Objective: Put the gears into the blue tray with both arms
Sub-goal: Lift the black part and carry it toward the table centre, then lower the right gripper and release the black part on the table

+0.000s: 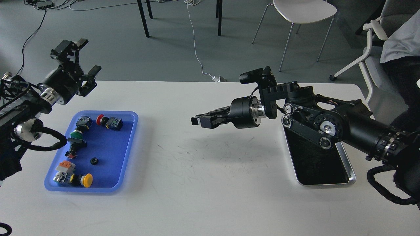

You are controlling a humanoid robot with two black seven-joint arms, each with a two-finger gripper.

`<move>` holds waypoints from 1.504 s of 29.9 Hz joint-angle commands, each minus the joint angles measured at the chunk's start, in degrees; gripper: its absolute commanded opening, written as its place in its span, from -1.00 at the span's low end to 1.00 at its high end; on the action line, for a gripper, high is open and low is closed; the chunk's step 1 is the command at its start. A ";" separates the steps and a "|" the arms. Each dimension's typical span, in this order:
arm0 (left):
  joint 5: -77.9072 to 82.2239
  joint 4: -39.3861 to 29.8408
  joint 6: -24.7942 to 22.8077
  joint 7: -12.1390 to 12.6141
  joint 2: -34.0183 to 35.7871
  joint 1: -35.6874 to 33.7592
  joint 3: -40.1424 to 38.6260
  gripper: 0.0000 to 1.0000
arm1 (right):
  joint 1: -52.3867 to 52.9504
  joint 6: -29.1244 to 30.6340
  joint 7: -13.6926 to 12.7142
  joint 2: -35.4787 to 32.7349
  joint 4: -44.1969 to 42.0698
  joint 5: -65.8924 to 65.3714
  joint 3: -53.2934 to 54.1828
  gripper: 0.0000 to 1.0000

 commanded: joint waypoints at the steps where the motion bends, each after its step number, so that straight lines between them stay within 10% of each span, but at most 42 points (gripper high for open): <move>1: 0.00 -0.73 0.00 0.00 0.56 0.01 0.00 0.97 | -3.00 -1.13 -0.01 5.19 -3.26 0.41 1.60 -0.98; 45: 0.00 -10.40 0.00 0.00 13.04 0.62 -0.09 0.97 | -6.34 -0.95 -0.01 5.82 -7.49 1.03 -7.79 -0.96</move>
